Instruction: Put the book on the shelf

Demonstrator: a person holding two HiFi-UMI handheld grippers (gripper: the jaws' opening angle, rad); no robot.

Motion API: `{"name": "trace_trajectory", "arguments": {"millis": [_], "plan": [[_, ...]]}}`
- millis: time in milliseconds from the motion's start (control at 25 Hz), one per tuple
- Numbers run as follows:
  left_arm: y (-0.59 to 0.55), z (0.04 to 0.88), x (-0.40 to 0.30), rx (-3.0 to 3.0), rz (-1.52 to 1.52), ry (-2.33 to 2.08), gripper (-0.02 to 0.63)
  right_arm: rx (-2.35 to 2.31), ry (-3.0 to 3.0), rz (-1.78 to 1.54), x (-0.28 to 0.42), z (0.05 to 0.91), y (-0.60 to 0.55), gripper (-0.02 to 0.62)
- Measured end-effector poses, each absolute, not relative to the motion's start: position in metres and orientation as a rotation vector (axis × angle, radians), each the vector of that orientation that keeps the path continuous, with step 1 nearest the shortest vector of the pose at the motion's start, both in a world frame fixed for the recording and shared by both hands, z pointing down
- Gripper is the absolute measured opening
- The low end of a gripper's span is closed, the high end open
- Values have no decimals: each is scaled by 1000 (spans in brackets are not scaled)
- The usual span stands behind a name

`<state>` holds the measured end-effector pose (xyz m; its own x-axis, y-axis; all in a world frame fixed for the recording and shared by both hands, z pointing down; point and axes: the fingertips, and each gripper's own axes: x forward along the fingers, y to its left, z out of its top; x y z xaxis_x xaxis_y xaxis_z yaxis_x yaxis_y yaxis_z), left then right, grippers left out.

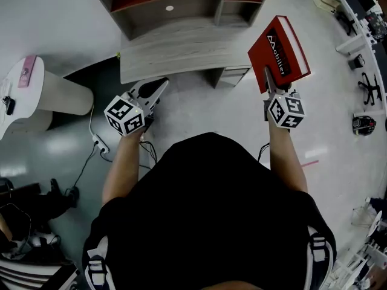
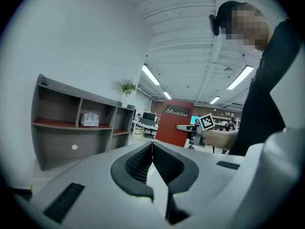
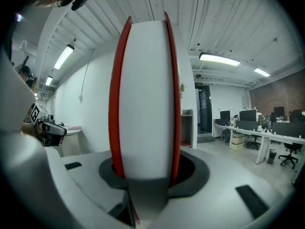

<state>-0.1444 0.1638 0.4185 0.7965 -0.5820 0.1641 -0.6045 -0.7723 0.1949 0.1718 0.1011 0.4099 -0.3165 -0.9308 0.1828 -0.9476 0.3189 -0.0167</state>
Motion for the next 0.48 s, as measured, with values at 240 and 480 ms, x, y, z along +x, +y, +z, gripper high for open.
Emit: {"name": "trace_trajectory", "arguments": {"millis": [240, 480], "plan": [[170, 414, -160, 2752, 134, -915, 20, 1768, -2452, 176, 162, 399, 110, 170], [175, 421, -198, 2750, 133, -899, 20, 1782, -2434, 159, 128, 399, 116, 172]]}}
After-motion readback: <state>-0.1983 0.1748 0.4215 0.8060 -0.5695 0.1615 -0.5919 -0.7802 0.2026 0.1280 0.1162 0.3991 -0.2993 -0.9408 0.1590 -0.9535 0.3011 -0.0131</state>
